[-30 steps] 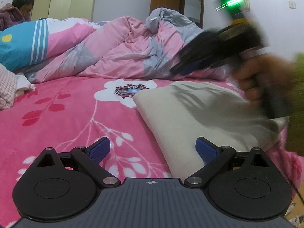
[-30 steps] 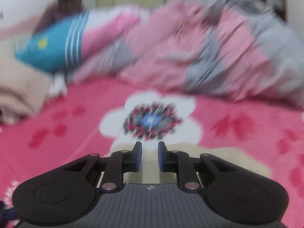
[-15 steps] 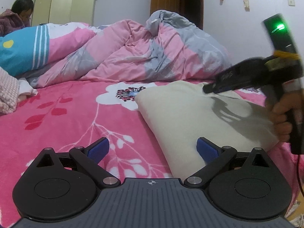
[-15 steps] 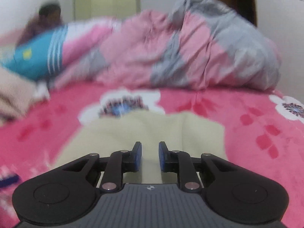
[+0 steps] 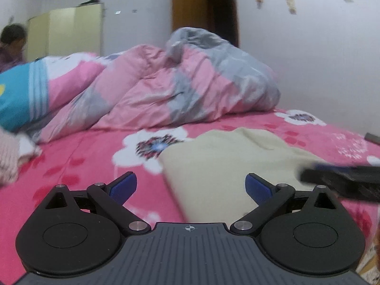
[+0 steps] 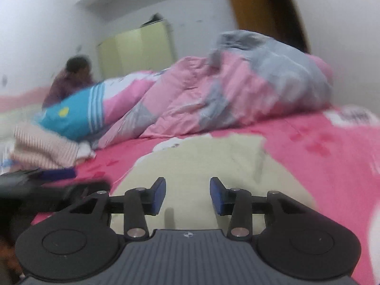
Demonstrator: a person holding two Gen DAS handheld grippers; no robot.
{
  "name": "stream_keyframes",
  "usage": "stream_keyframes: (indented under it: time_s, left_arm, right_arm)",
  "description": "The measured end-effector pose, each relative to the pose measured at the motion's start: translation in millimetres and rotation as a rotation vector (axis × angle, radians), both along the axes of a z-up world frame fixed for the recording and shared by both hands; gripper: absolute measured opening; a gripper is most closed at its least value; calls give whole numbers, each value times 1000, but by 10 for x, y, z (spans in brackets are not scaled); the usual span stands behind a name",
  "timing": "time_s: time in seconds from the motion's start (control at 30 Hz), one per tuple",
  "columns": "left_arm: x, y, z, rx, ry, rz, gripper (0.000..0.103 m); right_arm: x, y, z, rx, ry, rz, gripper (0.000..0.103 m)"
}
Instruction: Fold clothes
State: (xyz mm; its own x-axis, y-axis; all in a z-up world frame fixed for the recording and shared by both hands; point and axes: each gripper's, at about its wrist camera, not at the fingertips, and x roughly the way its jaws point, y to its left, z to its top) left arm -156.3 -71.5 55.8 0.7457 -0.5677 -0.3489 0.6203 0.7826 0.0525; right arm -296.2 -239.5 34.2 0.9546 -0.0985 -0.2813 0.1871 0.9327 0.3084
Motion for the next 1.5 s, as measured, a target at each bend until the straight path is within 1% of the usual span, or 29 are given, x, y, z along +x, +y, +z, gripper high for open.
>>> stream_keyframes:
  time_s: [0.07,0.17,0.27,0.37,0.5,0.57,0.67,0.73,0.77,0.87,0.93,0.97,1.03,1.13,1.17,1.2,1.23,1.27,1.3,1.33,1.37,1.43,1.5]
  left_arm:
    - [89,-195,0,37,-15,-19,99]
    - [181,-431,-86,99,-25,-29,99]
    - [218,-563,-241,149,3,-15,99]
    - [217,-555,-309,138,14,-7,100]
    - [233,-525,-335,116,23,-5,100]
    - [235,-527,-340,112,25,-2,101]
    - [220,-541,-350,114,13,2,101]
    - [209,-554,-353,118,5,5,102]
    - [213,-556,-353,117,4,6,102]
    - [222,-546,-356,108,12,8,102]
    - [227,-541,-359,102,18,10,102]
    - [229,-538,-360,99,21,10,102]
    - [239,-528,-360,91,29,9,102]
    - [273,-497,-366,70,55,5,103]
    - [288,-484,-369,61,66,3,103]
    - [305,-470,-371,52,78,0,103]
    - [323,-454,-376,41,93,-4,103]
    - [343,-437,-381,30,108,-9,103]
    - [366,-420,-388,20,126,-13,103]
    - [389,-409,-401,14,144,-17,103]
    - [408,-391,-410,4,159,-22,103]
    - [438,-349,-421,-26,182,-29,103]
    - [461,-328,-432,-42,201,-33,103]
  right_arm:
    - [-202,-210,-68,96,-24,-61,43]
    - [-397,-484,-108,196,-81,-117,44]
    - [-478,-675,-159,234,-98,-159,44]
    - [-508,-787,-262,276,-105,-179,44]
    - [-450,-791,-363,256,-109,-167,42]
    - [-410,-766,-389,231,-115,-172,40]
    - [-321,-741,-500,174,-46,-196,41]
    - [-349,-775,-523,203,-55,-189,40]
    - [-375,-788,-492,207,-68,-191,40]
    - [-443,-767,-254,115,-127,-222,40]
    - [-394,-761,-73,68,-162,-200,39]
    - [-333,-750,13,42,-171,-180,37]
    - [-164,-706,191,-25,-178,-137,37]
    - [168,-580,380,-129,-157,-58,33]
    - [296,-554,387,-147,-140,-25,33]
    - [449,-548,344,-151,-106,13,33]
    - [574,-544,249,-156,-51,38,33]
    - [762,-557,80,-172,69,53,32]
    - [867,-573,-76,-177,138,62,32]
    - [915,-586,-211,-175,169,69,32]
    - [925,-611,-208,-157,190,76,32]
    - [961,-605,-33,-156,231,74,31]
    - [1000,-572,181,-196,204,65,31]
